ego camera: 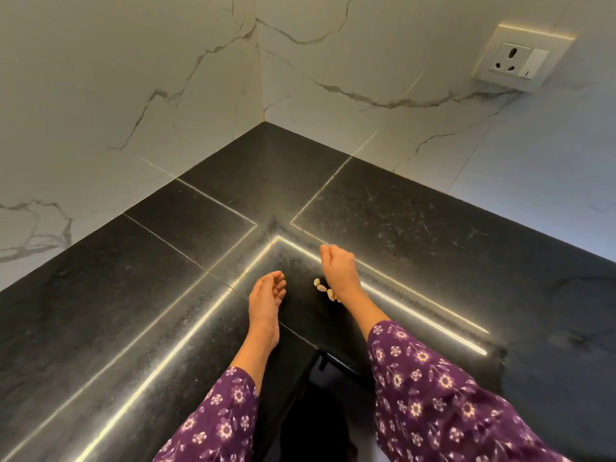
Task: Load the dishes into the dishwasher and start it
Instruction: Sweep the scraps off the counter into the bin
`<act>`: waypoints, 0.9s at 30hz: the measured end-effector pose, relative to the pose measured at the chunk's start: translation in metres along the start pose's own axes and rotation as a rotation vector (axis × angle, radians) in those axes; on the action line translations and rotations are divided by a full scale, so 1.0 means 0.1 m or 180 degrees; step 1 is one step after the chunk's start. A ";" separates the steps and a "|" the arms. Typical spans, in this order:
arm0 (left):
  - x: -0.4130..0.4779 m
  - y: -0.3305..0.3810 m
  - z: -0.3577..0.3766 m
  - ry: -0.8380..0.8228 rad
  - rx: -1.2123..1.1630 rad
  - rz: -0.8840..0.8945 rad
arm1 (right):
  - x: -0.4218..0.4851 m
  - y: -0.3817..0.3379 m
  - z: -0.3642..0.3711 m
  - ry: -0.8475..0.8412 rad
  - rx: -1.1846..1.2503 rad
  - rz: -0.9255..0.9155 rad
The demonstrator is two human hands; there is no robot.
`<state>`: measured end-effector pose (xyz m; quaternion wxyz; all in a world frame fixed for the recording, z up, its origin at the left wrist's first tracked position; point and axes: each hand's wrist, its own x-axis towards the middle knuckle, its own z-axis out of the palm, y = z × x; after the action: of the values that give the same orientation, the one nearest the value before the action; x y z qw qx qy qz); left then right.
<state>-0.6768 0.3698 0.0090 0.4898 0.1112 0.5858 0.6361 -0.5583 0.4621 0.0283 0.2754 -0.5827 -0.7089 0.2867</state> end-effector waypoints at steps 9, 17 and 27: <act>-0.68 -0.17 0.39 -0.0661 -0.1232 -0.0865 | -0.80 -0.17 -0.24 0.0088 0.3827 0.1806; -1.42 -0.81 0.04 -0.0573 -0.0380 -0.1319 | -2.03 0.06 -0.03 0.0260 0.3629 0.2461; -1.53 -1.30 -0.70 0.0037 0.0071 -0.0984 | -2.82 1.57 0.81 -0.0929 0.2811 0.4275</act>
<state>-0.5868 0.1885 -0.0562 0.5772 0.0214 0.6058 0.5471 -0.4640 0.2026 -0.1571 0.1540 -0.6778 -0.0590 0.7165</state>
